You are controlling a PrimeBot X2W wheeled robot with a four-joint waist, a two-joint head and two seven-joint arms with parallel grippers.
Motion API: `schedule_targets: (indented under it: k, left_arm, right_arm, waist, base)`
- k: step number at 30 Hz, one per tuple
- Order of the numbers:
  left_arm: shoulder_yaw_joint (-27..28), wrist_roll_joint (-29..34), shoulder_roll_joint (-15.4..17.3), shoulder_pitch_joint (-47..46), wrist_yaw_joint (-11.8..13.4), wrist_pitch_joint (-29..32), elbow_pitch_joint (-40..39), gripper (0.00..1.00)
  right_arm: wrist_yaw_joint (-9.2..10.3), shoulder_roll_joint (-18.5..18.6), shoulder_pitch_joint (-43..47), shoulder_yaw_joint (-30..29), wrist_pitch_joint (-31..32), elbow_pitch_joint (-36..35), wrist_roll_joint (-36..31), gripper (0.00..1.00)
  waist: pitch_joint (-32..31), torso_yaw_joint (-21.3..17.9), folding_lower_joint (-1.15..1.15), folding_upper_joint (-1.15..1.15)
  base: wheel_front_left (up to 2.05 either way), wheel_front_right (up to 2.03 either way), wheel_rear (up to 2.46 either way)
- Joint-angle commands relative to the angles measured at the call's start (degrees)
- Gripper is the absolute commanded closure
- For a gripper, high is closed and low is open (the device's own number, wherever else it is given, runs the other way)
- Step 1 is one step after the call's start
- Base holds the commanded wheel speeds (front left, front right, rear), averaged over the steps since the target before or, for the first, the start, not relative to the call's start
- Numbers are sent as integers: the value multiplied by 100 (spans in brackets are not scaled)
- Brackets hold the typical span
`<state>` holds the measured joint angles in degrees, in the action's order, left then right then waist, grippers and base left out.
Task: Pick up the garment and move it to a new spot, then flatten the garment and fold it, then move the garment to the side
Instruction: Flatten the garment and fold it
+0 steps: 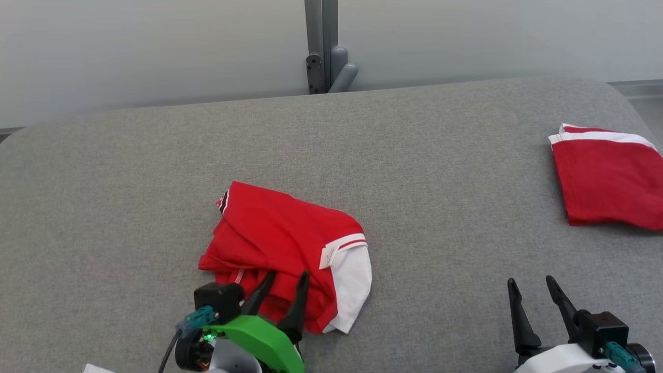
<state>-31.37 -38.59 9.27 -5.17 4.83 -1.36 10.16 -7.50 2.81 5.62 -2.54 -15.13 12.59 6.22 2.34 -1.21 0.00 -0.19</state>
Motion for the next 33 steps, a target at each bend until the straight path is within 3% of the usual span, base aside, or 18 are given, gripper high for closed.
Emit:
schedule_targets:
  k: [1,7,8,10,18,27,33]
  left_arm:
    - [37,-35,-97,-265,-97,-62,225,0]
    - [75,-100,-226,-610,-196,-165,709,0]
    - [87,-111,-234,-642,-196,-183,780,15]
    - [107,-145,-238,-685,-224,-209,859,100]
    - [280,-230,32,-642,-197,-176,509,100]
    - [876,-800,831,-147,-37,514,-965,100]
    - [1419,-1173,1293,191,130,721,-1141,100]
  right_arm:
    - [3,19,-2,12,1,-8,11,0]
    - [3,19,-67,29,1,2,36,0]
    - [3,19,-72,29,0,1,37,0]
    - [3,19,-63,16,1,-3,35,0]
    - [3,19,21,-14,0,-7,37,0]
    - [3,19,65,-51,1,-14,33,0]
    - [3,19,-2,-21,1,8,55,0]
  waist:
    - [20,-25,0,19]
    - [49,-112,0,19]
    - [49,-128,0,19]
    - [47,-158,0,19]
    - [23,-211,0,19]
    - [29,-64,0,19]
    - [52,25,0,19]
  base:
    - [0,0,0]
    - [0,0,0]
    - [0,0,0]
    - [0,0,0]
    - [0,0,0]
    - [0,0,0]
    - [0,0,0]
